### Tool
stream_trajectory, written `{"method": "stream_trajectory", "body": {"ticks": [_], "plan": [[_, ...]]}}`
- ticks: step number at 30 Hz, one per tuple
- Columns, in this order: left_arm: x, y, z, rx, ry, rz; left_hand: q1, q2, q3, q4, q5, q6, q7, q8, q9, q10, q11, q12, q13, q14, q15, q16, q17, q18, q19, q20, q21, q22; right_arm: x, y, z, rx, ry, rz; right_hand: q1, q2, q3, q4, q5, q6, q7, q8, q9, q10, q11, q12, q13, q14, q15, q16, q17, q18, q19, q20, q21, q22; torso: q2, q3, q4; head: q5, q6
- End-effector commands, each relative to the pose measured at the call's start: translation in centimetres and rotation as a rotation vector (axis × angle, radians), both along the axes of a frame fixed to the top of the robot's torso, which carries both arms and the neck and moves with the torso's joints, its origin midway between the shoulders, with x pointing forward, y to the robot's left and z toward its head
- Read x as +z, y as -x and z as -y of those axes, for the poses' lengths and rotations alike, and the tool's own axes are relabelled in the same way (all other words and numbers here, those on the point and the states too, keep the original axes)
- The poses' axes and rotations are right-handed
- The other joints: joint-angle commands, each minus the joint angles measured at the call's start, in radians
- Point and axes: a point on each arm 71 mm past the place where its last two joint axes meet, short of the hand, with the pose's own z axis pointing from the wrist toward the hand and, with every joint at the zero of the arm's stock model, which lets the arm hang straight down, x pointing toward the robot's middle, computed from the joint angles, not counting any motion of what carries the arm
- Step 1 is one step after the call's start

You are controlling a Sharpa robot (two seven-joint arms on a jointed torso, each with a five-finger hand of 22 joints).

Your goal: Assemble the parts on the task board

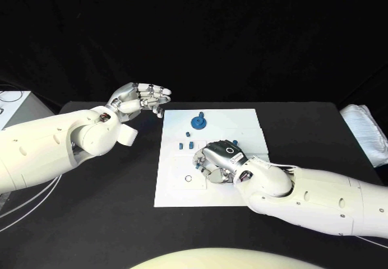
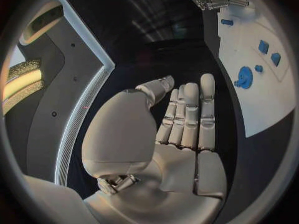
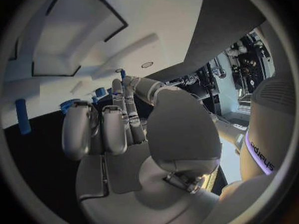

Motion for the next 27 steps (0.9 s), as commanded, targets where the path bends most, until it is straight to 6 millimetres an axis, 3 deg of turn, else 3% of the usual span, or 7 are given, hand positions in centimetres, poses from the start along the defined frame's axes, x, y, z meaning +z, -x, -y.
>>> {"method": "stream_trajectory", "body": {"ticks": [1,27], "plan": [[0.04,0.05,0.15,-0.021,0.008,-0.001,-0.006,0.003,-0.002,0.006,0.004,-0.007,0.0,-0.006,-0.001,-0.007,-0.001,0.0,-0.001,-0.003,0.002,0.002,0.002,0.014,-0.003,0.007,-0.004,-0.001,0.26,0.09,-0.02,0.004,-0.019,0.03,0.001,0.007,0.004,-0.001,-0.002,0.006,-0.001,0.004,0.003,0.018,-0.009,0.003,0.001,0.051,-0.003,0.002,0.003,-0.014,0.009,0.002,0.003,0.003,0.0,-0.0005,-0.0007,0.0,0.0],[0.0,0.08,0.2,-0.026,0.006,-0.008,-0.008,0.003,-0.003,0.007,0.004,-0.01,0.001,-0.008,-0.002,-0.012,0.0,-0.001,-0.001,-0.005,0.004,0.001,0.002,0.014,-0.005,0.008,-0.006,-0.003,-0.22,-0.17,0.16,-0.009,0.034,0.011,0.001,0.007,0.005,-0.002,-0.002,0.007,-0.001,0.005,0.004,0.019,-0.009,0.004,0.001,0.051,-0.003,0.004,0.005,-0.015,0.01,0.002,0.006,0.007,0.0,-0.0014,0.0001,-0.002,-0.002]]}}
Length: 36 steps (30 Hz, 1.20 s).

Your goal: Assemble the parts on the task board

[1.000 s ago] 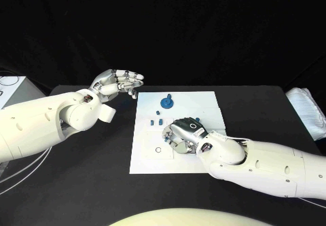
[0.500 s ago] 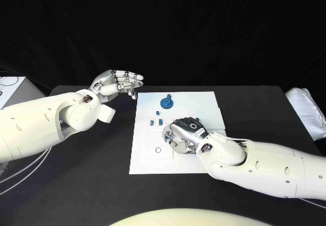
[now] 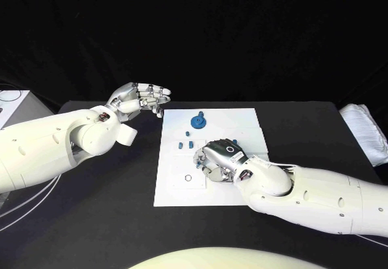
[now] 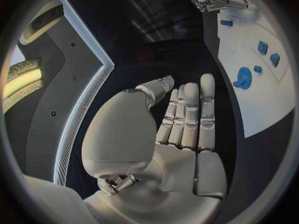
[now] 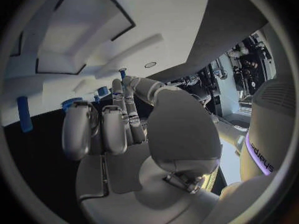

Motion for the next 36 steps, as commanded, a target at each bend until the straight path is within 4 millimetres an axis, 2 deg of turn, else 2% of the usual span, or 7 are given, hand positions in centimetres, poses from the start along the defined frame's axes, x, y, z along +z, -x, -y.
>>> {"method": "stream_trajectory", "body": {"ticks": [1,8,25,30,36], "plan": [[0.07,0.08,0.22,-0.021,0.009,0.0,-0.008,0.003,0.0,0.005,0.004,-0.01,0.001,-0.004,-0.002,-0.007,0.003,-0.001,-0.001,-0.005,0.004,0.001,0.001,0.014,-0.001,0.004,-0.006,-0.001,-0.19,0.0,-0.01,0.003,0.029,-0.004,0.001,0.007,0.006,-0.001,0.006,0.005,0.0,0.004,0.001,0.019,-0.009,0.007,0.001,0.051,-0.003,0.004,0.001,-0.015,0.01,0.002,0.006,0.002,0.0,0.0005,0.0001,0.001,0.0],[0.06,0.08,0.25,-0.022,0.009,0.0,-0.008,0.003,0.0,0.005,0.004,-0.011,0.001,-0.004,-0.002,-0.008,0.003,-0.001,-0.001,-0.006,0.004,0.001,0.002,0.014,-0.002,0.004,-0.006,-0.001,-0.34,-0.05,-0.01,0.004,0.044,-0.014,-0.001,0.007,0.006,-0.001,0.006,0.005,0.0,0.004,0.002,0.019,-0.009,0.007,0.001,0.051,-0.003,0.003,-0.002,-0.014,0.009,0.002,0.004,-0.001,0.0,0.0008,-0.0002,-0.001,-0.002],[0.07,0.11,0.27,-0.023,0.009,-0.001,-0.008,0.003,0.0,0.006,0.004,-0.012,0.001,-0.005,-0.002,-0.009,0.003,-0.001,-0.001,-0.007,0.004,0.001,0.002,0.014,-0.002,0.005,-0.007,-0.002,-0.69,-0.3,-0.09,-0.007,0.075,-0.031,-0.002,0.007,0.007,-0.001,0.005,0.005,0.001,0.004,0.003,0.019,-0.008,0.006,0.001,0.05,-0.003,0.001,-0.005,-0.013,0.008,0.002,0.002,-0.004,0.0,0.0002,-0.0002,-0.005,0.005],[0.07,0.12,0.29,-0.024,0.009,-0.001,-0.008,0.003,0.0,0.006,0.004,-0.012,0.001,-0.005,-0.002,-0.009,0.003,-0.001,-0.001,-0.007,0.004,0.001,0.002,0.014,-0.002,0.005,-0.007,-0.002,-0.77,-0.31,-0.17,-0.006,0.08,-0.034,-0.002,0.007,0.007,-0.001,0.005,0.005,0.001,0.004,0.003,0.019,-0.008,0.006,0.001,0.05,-0.003,0.001,-0.005,-0.013,0.008,0.002,0.002,-0.004,0.0,0.0006,0.0003,-0.004,0.0],[0.06,0.12,0.28,-0.024,0.009,-0.002,-0.008,0.003,0.0,0.006,0.004,-0.012,0.001,-0.005,-0.002,-0.009,0.003,-0.001,-0.001,-0.007,0.004,0.001,0.002,0.014,-0.002,0.005,-0.007,-0.002,-0.83,-0.35,-0.01,-0.009,0.084,-0.035,-0.004,0.007,0.007,-0.001,0.005,0.003,0.001,0.004,0.004,0.018,-0.008,0.005,0.001,0.05,-0.002,0.0,-0.006,-0.013,0.007,0.002,0.001,-0.005,0.0,0.0008,-0.0007,-0.003,-0.001]]}}
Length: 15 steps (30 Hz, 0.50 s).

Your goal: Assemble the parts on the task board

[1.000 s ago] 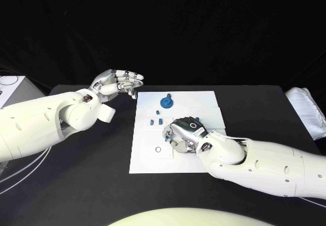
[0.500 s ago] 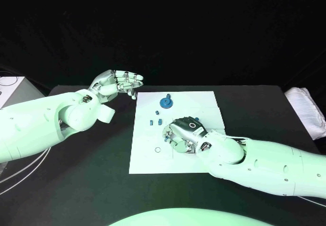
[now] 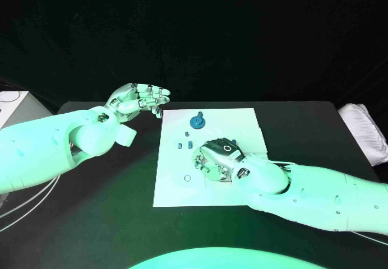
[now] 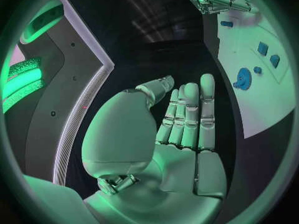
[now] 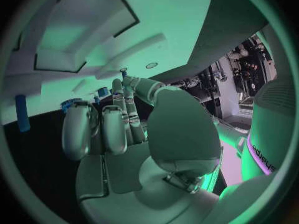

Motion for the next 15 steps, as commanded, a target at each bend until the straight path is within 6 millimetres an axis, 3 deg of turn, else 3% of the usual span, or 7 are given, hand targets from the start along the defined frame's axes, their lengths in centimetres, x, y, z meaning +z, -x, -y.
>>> {"method": "stream_trajectory", "body": {"ticks": [1,15], "plan": [[0.07,0.09,0.21,-0.02,0.009,0.001,-0.008,0.003,0.0,0.006,0.004,-0.005,0.002,-0.005,-0.002,-0.006,0.0,-0.001,-0.001,-0.003,0.001,0.001,0.001,0.014,-0.002,0.005,-0.003,-0.001,-0.89,0.01,0.41,-0.015,0.056,-0.031,-0.004,0.007,0.006,-0.002,0.002,0.007,0.0,0.003,0.0,0.015,-0.011,0.003,0.001,0.05,-0.002,0.0,-0.002,-0.013,0.007,0.002,0.001,-0.002,0.0,0.0004,-0.0007,0.001,-0.001],[0.04,0.07,0.16,-0.021,0.007,-0.003,-0.008,0.003,0.0,0.006,0.004,-0.005,0.002,-0.005,-0.002,-0.006,0.0,-0.001,-0.001,-0.003,0.001,0.001,0.001,0.014,-0.002,0.005,-0.003,-0.001,-0.06,0.32,0.87,-0.02,-0.022,0.029,-0.004,0.007,0.007,-0.003,0.002,0.006,0.0,0.004,0.002,0.015,-0.011,0.003,0.001,0.05,-0.002,0.002,0.0,-0.014,0.007,0.002,0.003,0.001,0.0,0.0012,-0.0007,0.003,0.0]]}}
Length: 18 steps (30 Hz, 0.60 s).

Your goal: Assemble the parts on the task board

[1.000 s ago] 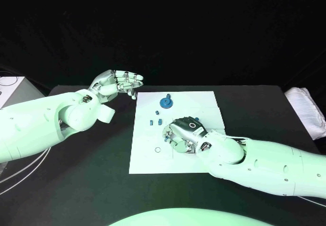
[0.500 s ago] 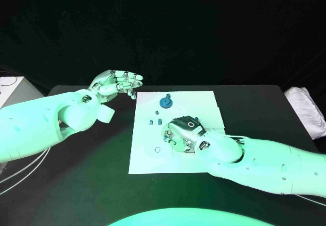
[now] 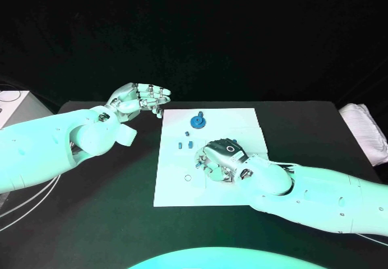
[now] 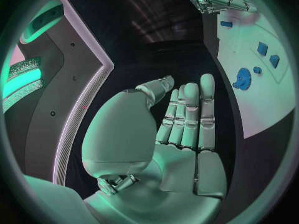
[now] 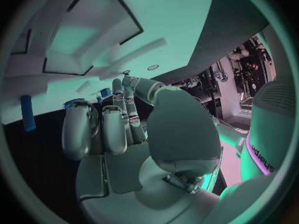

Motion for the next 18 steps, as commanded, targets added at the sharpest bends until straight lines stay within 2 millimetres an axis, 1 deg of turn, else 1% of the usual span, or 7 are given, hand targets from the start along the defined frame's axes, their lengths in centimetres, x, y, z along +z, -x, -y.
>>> {"method": "stream_trajectory", "body": {"ticks": [1,11,18], "plan": [[0.06,0.08,0.2,-0.021,0.009,0.0,-0.008,0.003,0.0,0.006,0.004,-0.005,0.002,-0.005,-0.002,-0.006,0.0,-0.001,-0.001,-0.004,0.001,0.001,0.001,0.014,-0.002,0.005,-0.003,-0.001,0.11,0.11,0.19,-0.011,-0.02,0.026,-0.003,0.009,0.004,0.0,0.004,0.007,-0.001,0.006,0.003,0.015,-0.011,0.005,0.002,0.05,-0.002,0.002,0.001,-0.014,0.007,0.003,0.003,0.001,0.0,-0.0001,-0.0002,0.0,0.001],[0.05,0.07,0.22,-0.024,0.009,-0.002,-0.008,0.003,0.0,0.006,0.004,-0.005,0.002,-0.005,-0.002,-0.006,0.0,-0.001,-0.001,-0.004,0.001,0.001,0.001,0.014,-0.002,0.005,-0.003,-0.001,0.44,0.4,0.11,-0.008,-0.048,0.043,-0.003,0.009,0.004,0.0,0.004,0.007,-0.001,0.006,0.003,0.015,-0.011,0.005,0.002,0.05,-0.002,0.002,0.001,-0.014,0.007,0.003,0.003,0.001,0.001,-0.0004,0.0012,-0.001,-0.001],[0.03,0.09,0.24,-0.027,0.008,-0.005,-0.008,0.004,-0.001,0.007,0.003,-0.007,0.003,-0.005,-0.002,-0.01,0.001,0.0,-0.001,-0.007,0.002,0.0,0.003,0.014,-0.004,0.006,-0.006,-0.003,0.22,0.43,0.11,-0.008,-0.02,0.025,-0.003,0.009,0.004,0.0,0.003,0.007,-0.001,0.006,0.004,0.015,-0.011,0.005,0.002,0.05,-0.002,0.003,0.002,-0.014,0.007,0.002,0.004,0.002,0.0,-0.0015,0.0006,0.001,-0.001]]}}
